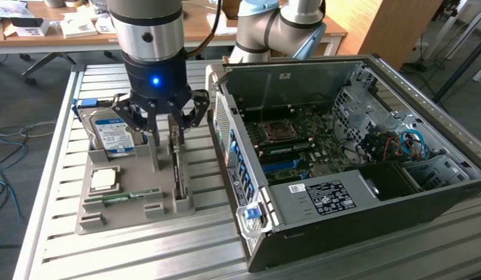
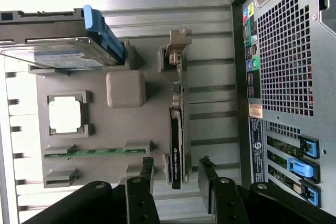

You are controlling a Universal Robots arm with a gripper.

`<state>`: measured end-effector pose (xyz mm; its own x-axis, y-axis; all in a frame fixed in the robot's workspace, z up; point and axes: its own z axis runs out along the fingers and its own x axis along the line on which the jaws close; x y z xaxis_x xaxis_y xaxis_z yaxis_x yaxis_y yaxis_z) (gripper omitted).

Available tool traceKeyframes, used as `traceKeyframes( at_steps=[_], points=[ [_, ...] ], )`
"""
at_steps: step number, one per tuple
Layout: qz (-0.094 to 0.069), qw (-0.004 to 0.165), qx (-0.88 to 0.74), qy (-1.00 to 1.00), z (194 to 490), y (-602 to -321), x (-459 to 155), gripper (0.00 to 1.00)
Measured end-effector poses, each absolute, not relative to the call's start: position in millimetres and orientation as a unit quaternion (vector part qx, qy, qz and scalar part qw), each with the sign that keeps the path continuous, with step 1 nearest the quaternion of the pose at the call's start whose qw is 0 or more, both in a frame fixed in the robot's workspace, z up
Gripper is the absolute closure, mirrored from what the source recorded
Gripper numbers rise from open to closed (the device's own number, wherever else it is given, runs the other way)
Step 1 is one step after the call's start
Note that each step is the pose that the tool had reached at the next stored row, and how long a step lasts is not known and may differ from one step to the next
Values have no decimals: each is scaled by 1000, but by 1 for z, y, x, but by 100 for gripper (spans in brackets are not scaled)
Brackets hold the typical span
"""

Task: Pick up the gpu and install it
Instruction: 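Pick up the gpu and move the gpu toward the slot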

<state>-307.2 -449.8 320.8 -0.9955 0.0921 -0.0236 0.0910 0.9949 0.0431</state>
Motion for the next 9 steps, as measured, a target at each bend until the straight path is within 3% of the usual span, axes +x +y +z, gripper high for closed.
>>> traceKeyframes(
  at_steps=[9],
  points=[
    [21, 13, 46, 999, 321, -450, -306, 53]
  ],
)
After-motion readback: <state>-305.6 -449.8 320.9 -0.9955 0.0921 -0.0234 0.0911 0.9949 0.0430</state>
